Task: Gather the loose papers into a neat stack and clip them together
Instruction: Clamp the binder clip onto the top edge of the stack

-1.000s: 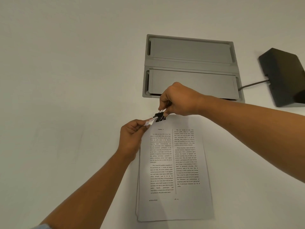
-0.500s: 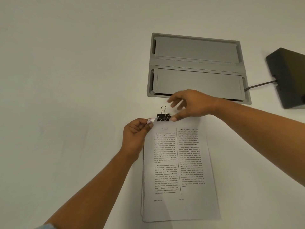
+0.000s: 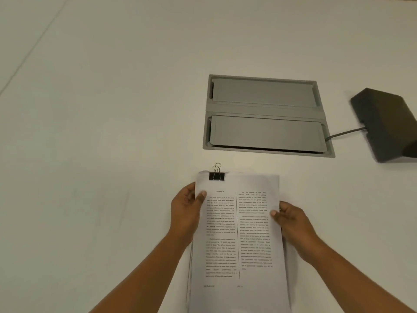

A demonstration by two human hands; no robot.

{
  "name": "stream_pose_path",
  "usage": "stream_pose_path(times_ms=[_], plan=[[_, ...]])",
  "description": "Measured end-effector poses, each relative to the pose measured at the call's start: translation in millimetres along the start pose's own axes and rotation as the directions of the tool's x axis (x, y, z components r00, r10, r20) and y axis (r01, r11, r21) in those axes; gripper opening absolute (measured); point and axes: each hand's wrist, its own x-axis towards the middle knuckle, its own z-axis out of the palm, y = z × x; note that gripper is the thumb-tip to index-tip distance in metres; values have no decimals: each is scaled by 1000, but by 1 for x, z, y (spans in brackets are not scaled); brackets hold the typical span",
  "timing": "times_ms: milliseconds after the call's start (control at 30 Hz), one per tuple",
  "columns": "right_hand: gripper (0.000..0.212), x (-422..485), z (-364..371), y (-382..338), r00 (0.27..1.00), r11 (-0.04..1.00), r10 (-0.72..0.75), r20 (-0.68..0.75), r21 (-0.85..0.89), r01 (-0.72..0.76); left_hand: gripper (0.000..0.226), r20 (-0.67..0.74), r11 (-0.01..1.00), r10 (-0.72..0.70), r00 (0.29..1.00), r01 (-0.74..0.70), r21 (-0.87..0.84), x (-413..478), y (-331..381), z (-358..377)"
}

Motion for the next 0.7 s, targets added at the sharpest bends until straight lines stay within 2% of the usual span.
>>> stream_pose_path(times_ms=[133,233,333,433,533,600,700], plan=[[22,1,5,-11,996,998,-37,-80,-50,33,29,-32,980,24,999,-18,199,-29,-14,-9],[22,10,3,-23,991,989,-89,-104,-127,75,42,-57,936,89,994,-63,345,-32,-9,-11],[24,18,0,-26,973,962,-143,-181,-256,94,61,17,829,173,985,-155,538,-32,-7,-14],[45,7,1,-20,934,867,-278,-223,-476,144,69,136,678,220,966,-252,691,-45,-15,-19],[58,-15,8,-3,903,791,-400,-156,-557,254,74,215,525,258,942,-323,788,-62,-24,-23],[66,-29,13,15,880,665,-475,-26,-665,339,77,287,409,285,914,-387,826,-69,-33,-26],[79,-37,23,40,857,450,-492,150,-799,399,81,416,206,213,884,-457,865,-71,-49,-29]])
